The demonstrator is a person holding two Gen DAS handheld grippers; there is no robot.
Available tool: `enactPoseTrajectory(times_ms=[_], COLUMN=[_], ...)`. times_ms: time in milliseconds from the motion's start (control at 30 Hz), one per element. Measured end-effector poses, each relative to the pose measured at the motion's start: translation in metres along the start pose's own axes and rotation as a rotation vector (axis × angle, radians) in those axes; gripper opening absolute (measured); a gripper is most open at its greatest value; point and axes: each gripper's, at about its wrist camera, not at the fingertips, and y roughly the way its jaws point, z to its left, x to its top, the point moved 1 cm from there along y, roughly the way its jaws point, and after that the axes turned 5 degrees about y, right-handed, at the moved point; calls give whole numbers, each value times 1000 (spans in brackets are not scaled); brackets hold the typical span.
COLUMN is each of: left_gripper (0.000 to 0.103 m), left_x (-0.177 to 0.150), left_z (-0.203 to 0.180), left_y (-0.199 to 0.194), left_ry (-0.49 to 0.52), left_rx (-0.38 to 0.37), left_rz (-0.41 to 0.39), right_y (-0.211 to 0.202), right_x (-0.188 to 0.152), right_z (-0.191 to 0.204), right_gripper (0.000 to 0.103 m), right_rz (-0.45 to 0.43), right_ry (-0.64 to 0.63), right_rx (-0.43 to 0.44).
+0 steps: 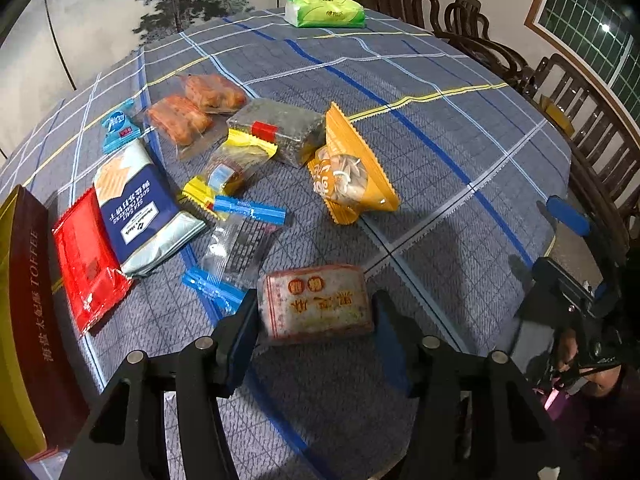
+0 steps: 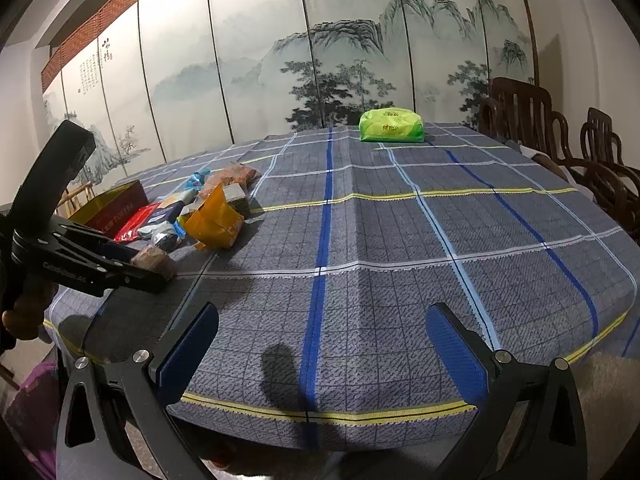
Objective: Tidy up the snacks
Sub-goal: 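Grasp the yellow chip bag with the right gripper while the left gripper lifts the cake package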
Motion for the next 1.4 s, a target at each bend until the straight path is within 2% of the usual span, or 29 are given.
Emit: enactPoseTrajectory(times_ms=[100,233,333,467,567,667,833,900,1000,1133,1167,1267,1400], left_gripper=[46,44,43,43,43,43,43,43,43,43,43,43,43], left_x=[3,0,-9,-26,-34,-36,-38,-39,-40,-44,-44,-46,-48], left_z=[-1,-3,-4,2,3,1,-4,-5,-5,-1,0,2,4], left_y=[2,1,-5,-20,-36,-54,-82,-92,-102,-112,-114,-119,-121], left_ry=[11,-23,-95,-222,-260,-255,-240,-231,-226,-234,-235,-235,-239], left_rx=[17,53,72,20,24,32,47,59,71,77,79,84,86], left_rz=[-10,-42,-62,-84,-106,-131,-191,-210,-225,-238,-243,-250,-248], right_y=[0,2,3,2,2,4,12,24,45,71,79,96,114], right_x=[0,-1,-1,-2,-1,5,29,42,54,60,60,63,69], right_z=[0,0,-1,-1,1,8,42,59,78,93,96,96,95], right_gripper=[103,103,103,103,103,102,101,95,94,93,91,77,70], right_rz=[1,5,9,13,25,51,56,74,121,172,182,224,269], right_ry=[0,3,5,11,14,-4,-98,-146,-200,-249,-263,-262,-267], right_rx=[0,0,2,19,70,122,191,195,212,194,172,156,151])
